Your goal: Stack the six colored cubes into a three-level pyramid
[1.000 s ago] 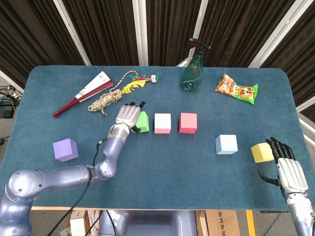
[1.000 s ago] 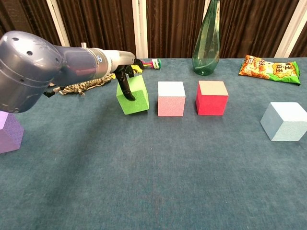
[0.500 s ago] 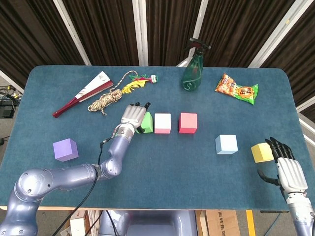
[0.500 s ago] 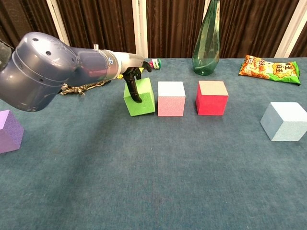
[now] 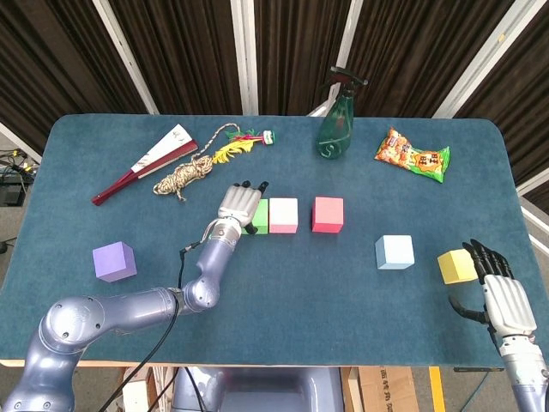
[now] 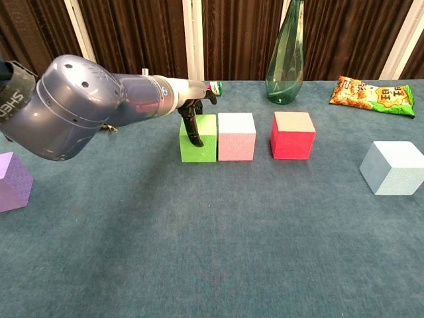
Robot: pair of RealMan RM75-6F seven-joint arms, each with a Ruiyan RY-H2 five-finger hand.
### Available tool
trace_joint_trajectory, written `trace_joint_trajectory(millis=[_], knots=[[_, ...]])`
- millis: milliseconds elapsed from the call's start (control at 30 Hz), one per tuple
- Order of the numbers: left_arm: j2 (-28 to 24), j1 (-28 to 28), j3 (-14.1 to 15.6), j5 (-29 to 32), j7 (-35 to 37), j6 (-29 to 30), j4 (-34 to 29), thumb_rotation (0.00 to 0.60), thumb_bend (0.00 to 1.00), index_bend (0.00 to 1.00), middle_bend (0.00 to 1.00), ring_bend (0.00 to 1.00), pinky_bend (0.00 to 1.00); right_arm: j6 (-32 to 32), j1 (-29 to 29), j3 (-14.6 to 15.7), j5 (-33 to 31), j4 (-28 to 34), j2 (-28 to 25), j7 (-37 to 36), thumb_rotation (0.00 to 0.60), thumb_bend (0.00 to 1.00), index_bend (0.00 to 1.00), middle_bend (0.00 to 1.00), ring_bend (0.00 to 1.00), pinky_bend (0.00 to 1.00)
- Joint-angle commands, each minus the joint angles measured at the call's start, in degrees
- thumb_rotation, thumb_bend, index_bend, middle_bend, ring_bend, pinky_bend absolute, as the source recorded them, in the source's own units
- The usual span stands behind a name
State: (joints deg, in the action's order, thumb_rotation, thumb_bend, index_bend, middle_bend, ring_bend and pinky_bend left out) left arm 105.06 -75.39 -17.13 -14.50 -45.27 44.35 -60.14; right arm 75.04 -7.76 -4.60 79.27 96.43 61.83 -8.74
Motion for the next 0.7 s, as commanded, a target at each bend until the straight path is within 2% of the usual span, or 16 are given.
trace_joint_trajectory(millis=[33, 700], knots=[[0.3, -0.2, 0.0, -0.1, 0.0, -0.2, 0.3, 0.600, 0.34, 0.09, 0.42, 0.12, 0.20, -0.1, 0.0, 0.0, 0.0, 0.0, 0.0, -0.2, 0.600, 0.30, 0.00, 0.00, 0.00, 0.00], [1.4, -0.7, -0.1, -0.5, 0.3, -1.3, 2.1, 0.600, 0.34, 0.08, 0.40, 0.12, 0.20, -0.2, 0.1, 0.0, -0.4, 0.1, -0.4, -0.7, 0.600, 0.30, 0.00, 0.00, 0.00, 0.00]])
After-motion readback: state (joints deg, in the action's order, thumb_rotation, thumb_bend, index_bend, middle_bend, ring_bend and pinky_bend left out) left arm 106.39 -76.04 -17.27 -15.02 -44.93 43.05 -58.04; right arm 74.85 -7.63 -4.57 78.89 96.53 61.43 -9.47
